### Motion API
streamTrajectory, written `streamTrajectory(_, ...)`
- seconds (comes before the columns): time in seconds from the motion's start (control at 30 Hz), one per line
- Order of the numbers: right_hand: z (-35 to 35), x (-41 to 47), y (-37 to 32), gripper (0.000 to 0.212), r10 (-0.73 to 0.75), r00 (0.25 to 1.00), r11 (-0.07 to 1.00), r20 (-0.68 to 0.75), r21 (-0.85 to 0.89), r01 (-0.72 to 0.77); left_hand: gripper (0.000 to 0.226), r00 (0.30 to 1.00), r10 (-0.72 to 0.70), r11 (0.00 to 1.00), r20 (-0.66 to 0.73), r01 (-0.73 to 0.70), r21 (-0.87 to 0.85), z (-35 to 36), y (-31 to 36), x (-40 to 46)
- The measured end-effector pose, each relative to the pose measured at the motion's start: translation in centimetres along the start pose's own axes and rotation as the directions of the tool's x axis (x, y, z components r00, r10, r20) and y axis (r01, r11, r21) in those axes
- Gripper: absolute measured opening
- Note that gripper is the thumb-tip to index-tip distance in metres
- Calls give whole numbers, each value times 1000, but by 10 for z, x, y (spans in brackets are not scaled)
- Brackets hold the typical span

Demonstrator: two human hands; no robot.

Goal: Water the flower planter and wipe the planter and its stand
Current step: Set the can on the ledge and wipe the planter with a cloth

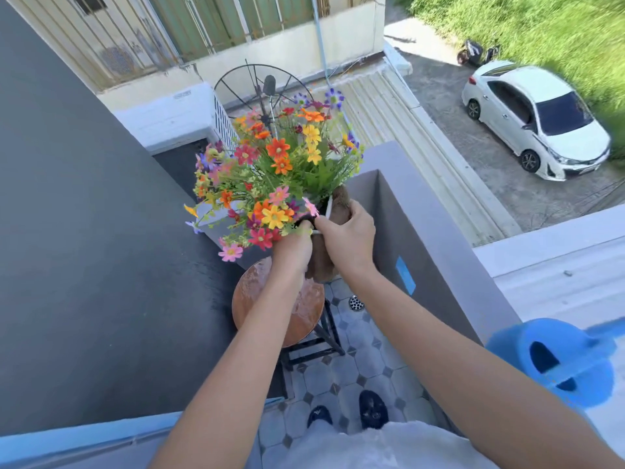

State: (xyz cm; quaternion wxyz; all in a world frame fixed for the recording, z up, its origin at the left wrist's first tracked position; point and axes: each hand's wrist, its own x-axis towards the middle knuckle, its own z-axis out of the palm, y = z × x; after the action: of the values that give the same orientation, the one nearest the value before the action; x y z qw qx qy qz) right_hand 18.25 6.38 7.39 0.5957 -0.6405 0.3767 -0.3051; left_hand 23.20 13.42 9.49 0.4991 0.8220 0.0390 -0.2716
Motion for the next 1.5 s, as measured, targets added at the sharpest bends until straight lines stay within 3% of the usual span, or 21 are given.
streamTrajectory(0.13, -1, -8, 5, 14, -69, 987, 991, 143, 126, 51, 28, 999, 22, 992, -25, -25, -124, -11, 6, 12)
streamTrajectory(0.2, -1, -9, 10, 18, -112, 973, 988, 203, 127, 88, 26, 998, 47, 988, -31, -51, -149, -19, 11, 14)
streamTrajectory(0.3, 0, 4, 14, 29, -162, 978, 987, 134, 29, 159, 27, 999, 29, 985, 39, -22, -169, -27, 14, 7)
streamTrajectory(0.4, -4, 33, 6, 14, -240, 971, 970, 22, -43, 241, 25, 994, 8, 977, 106, 15, -215, -32, 12, -2)
streamTrajectory(0.47, -7, 53, 8, 17, -264, 965, 961, -15, -87, 261, 26, 990, 10, 958, 144, 32, -284, -35, 12, -6)
streamTrajectory(0.6, -8, 57, 27, 33, -220, 975, 966, -15, -140, 216, 28, 987, 42, 933, 153, 16, -358, -43, 13, -10)
streamTrajectory(0.77, -8, 21, 50, 31, -185, 982, 970, 38, -151, 189, 27, 991, 74, 922, 115, -24, -387, -47, 17, -7)
streamTrajectory(0.93, 3, -2, 45, 25, -135, 988, 990, 71, -24, 137, 22, 992, 82, 929, 91, -43, -368, -41, 11, -4)
streamTrajectory(1.03, 8, -8, 28, 33, -29, 996, 987, 84, 163, 15, 24, 991, 93, 947, 97, -58, -316, -33, 5, -3)
streamTrajectory(1.2, 7, 7, 4, 32, 9, 1000, 941, -20, 338, -1, 28, 990, 37, 962, 136, 1, -273, -29, 6, -11)
streamTrajectory(1.3, -4, 35, -2, 20, -77, 991, 964, -113, 246, 103, 24, 978, 77, 961, 196, -21, -275, -30, 2, -11)
streamTrajectory(1.4, -12, 64, 2, 14, -102, 990, 992, -101, 60, 108, 24, 970, 87, 949, 229, -11, -314, -34, 3, -11)
streamTrajectory(1.5, -16, 72, 23, 36, -57, 993, 998, -107, 35, 61, 24, 970, 68, 934, 233, 20, -356, -43, 6, -7)
